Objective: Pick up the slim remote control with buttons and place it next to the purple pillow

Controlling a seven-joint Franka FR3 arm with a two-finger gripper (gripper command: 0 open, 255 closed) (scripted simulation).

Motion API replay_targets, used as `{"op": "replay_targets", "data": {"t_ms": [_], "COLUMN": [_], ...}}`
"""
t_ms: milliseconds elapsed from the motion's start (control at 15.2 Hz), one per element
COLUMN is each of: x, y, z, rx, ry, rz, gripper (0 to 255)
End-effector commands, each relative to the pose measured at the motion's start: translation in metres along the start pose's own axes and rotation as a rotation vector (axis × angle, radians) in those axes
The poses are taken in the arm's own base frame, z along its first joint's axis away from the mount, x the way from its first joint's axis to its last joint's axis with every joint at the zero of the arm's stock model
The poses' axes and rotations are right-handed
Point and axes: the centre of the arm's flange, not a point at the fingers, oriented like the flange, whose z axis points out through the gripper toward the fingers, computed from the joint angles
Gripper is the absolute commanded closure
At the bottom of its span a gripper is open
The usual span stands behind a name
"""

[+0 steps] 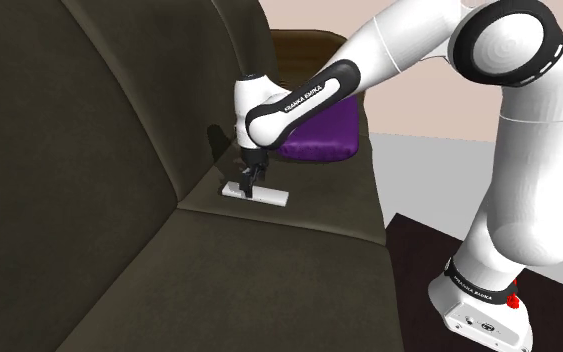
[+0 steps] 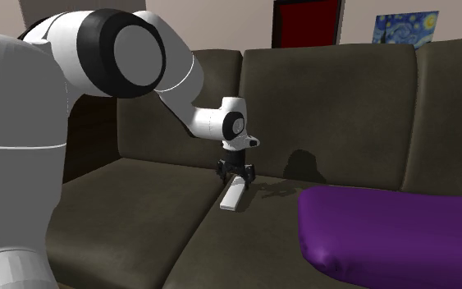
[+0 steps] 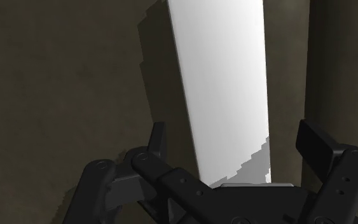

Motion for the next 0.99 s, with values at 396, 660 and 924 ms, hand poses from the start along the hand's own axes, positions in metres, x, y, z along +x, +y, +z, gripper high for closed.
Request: {"op": "replay_targets", "data": {"t_ms": [396, 660, 924], "x": [0.0, 0.0, 0.001], "y": [-0.001, -0.001, -0.001], "z": [0.024, 0.024, 0.024], "rx": [0.0, 0.0, 0.0], "ry": [0.001, 0.001, 0.001], "rz": [0.0, 0.0, 0.0], "gripper": [0, 0, 255]}}
